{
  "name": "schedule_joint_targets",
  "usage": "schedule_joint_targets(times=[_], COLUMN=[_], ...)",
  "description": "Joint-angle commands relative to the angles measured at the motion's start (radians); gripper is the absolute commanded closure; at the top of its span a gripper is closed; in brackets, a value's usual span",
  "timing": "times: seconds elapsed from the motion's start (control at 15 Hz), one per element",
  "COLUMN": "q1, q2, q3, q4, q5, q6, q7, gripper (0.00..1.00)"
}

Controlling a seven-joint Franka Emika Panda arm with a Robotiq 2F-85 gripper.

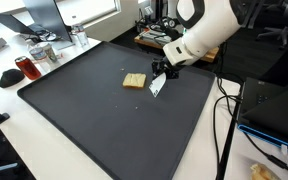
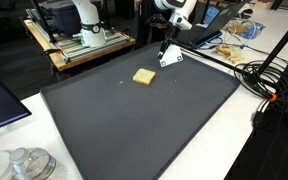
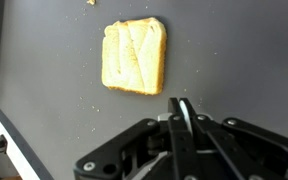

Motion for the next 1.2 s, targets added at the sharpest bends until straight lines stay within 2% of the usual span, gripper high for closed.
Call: schedule_joint_targets(times=[0.0,0.4,0.73,1.13], q1=[0.008,-0.056,-0.159,-0.250], q2=[0.048,0.019,0.038,0.112], q3=[0.002,-0.002,-0.019,-0.037], q4=[0.064,0.066,0.121,0.298], q5=[0.017,0.090,0.241,0.462], q6=[-0.029,0.024,0.079,-0.096], q7=[0.000,-0.105,-0.345,-0.663], gripper=[0.99,0.99,0.99,0.99])
